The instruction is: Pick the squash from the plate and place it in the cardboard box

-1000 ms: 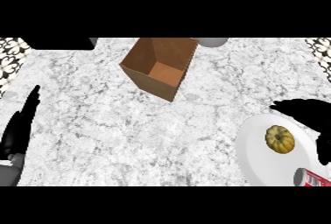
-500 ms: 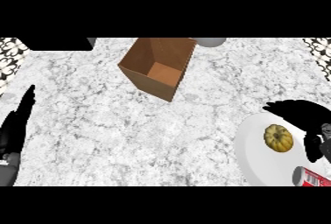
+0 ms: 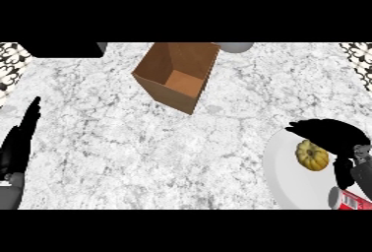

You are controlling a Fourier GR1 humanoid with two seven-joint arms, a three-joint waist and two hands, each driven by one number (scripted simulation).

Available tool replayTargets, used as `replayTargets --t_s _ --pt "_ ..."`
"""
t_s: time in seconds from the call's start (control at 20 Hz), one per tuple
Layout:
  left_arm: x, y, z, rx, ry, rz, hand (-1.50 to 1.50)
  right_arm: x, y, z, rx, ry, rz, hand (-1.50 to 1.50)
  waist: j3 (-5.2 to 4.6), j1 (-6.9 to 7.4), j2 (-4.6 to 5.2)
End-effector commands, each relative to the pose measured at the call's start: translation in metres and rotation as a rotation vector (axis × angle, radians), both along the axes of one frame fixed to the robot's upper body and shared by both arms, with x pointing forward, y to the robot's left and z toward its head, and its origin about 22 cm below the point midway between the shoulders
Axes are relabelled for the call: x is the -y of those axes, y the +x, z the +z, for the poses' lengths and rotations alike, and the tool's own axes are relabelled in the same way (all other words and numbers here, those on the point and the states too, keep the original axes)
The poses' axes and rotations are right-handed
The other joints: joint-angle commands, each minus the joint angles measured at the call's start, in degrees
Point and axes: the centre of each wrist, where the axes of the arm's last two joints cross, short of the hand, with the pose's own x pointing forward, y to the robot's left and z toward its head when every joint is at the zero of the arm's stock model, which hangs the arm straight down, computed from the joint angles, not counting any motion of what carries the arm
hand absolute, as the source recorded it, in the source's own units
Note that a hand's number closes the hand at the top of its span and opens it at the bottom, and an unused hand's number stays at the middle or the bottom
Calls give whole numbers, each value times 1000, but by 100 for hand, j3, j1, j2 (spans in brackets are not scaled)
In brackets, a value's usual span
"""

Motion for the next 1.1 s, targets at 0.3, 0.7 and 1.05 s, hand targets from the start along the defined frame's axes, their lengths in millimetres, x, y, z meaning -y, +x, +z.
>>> replayTargets --t_s 0.3,0.7,1.05 --pt "12 -13 -8 -12 -5 1 0 -25 -18 -4 -20 -68 12 -150 1 18 -6" --pt "5 -1 10 12 1 7 0 -19 -12 -35 -37 -148 -66 -150 2 21 2" --pt "1 -4 10 -4 3 4 0 7 -14 -52 182 -122 69 150 6 45 9"
